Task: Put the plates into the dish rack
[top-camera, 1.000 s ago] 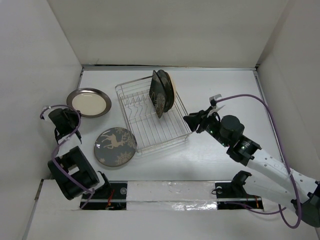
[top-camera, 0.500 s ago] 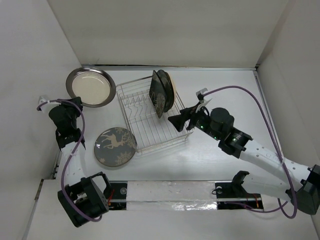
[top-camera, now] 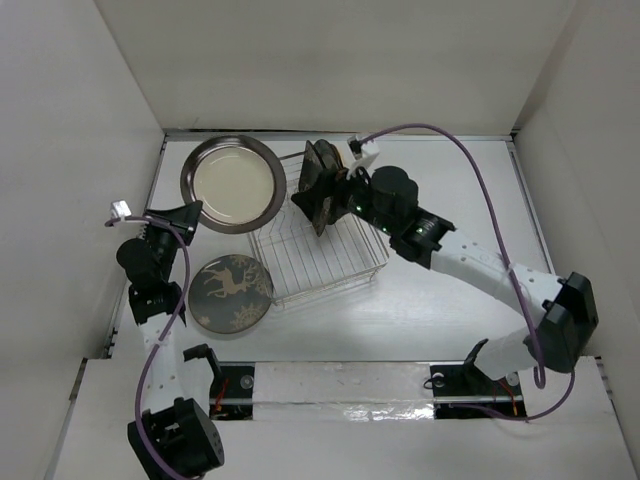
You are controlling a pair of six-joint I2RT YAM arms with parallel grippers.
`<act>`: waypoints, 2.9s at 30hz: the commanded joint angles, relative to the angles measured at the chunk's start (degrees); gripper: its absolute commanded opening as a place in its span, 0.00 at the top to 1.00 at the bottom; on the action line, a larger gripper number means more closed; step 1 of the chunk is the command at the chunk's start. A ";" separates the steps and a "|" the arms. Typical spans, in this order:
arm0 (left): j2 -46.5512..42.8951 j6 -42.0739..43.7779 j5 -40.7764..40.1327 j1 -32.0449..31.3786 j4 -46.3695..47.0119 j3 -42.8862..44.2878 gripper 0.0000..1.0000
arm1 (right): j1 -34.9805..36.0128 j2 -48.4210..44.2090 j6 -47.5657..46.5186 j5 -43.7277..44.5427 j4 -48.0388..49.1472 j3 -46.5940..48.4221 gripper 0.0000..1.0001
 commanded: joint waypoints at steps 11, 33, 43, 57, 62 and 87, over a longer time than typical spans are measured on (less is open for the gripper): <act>-1.72 -15.71 18.97 -2.27 28.74 -2.22 1.00 | -2.83 14.62 2.20 -7.88 0.61 13.07 0.01; 2.86 -1.17 24.09 -2.27 17.63 -1.44 0.21 | -3.89 8.39 5.02 -7.48 7.77 8.50 1.00; 2.94 15.75 14.50 -5.52 -3.93 5.87 0.12 | -3.37 7.76 -2.80 12.30 -2.54 18.86 1.00; 4.79 11.18 21.17 -7.81 4.32 2.17 0.34 | 4.90 22.35 -29.43 43.69 -9.93 38.38 1.00; 5.14 9.51 22.41 -7.81 6.97 1.21 0.41 | 4.90 27.27 -32.33 46.58 -10.80 41.37 1.00; 6.28 10.12 19.07 -7.81 3.98 1.12 0.48 | 3.85 33.26 -24.70 43.35 -12.04 35.94 1.00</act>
